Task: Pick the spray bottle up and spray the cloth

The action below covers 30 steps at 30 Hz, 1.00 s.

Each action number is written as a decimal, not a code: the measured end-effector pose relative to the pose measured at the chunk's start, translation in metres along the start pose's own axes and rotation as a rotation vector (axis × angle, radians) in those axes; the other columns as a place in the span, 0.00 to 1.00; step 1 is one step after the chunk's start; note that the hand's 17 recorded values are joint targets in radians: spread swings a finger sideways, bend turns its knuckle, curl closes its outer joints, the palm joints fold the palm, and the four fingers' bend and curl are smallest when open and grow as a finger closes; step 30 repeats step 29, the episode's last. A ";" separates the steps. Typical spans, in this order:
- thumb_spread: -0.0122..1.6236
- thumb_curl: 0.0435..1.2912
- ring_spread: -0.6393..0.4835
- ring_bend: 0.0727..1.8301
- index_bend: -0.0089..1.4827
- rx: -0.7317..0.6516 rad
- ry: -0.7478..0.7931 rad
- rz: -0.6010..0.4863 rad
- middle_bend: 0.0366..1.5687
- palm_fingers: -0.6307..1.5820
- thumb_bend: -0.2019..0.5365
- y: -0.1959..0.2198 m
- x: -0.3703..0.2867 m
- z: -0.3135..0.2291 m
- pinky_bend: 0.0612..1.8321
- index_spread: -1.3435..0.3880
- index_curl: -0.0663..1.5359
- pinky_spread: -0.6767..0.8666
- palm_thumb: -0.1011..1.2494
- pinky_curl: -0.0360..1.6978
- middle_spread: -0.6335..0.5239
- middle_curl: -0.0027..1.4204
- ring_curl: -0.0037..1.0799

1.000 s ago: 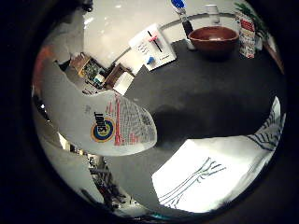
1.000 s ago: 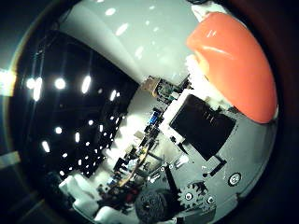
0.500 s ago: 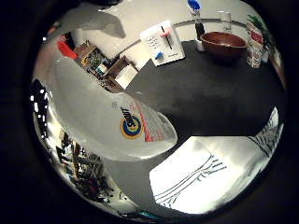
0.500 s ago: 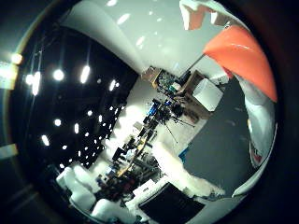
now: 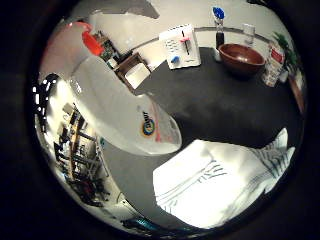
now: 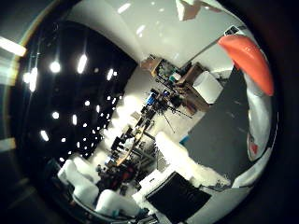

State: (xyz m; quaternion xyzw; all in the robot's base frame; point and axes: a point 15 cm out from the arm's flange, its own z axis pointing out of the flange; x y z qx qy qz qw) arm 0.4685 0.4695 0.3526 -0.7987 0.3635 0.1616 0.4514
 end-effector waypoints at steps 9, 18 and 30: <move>0.58 0.35 0.81 0.13 0.15 -0.063 0.158 -0.090 0.10 0.41 0.24 -0.005 -0.011 -0.041 0.36 0.52 0.27 0.85 0.50 0.12 0.52 0.22 0.15; 0.58 0.35 0.81 0.11 0.15 -0.092 0.297 -0.131 0.09 0.42 0.23 -0.003 -0.024 -0.087 0.33 0.50 0.27 0.86 0.52 0.11 0.50 0.20 0.17; 0.58 0.36 0.81 0.09 0.14 -0.073 0.440 -0.155 0.09 0.43 0.24 0.002 -0.031 -0.133 0.32 0.50 0.27 0.86 0.54 0.12 0.50 0.19 0.19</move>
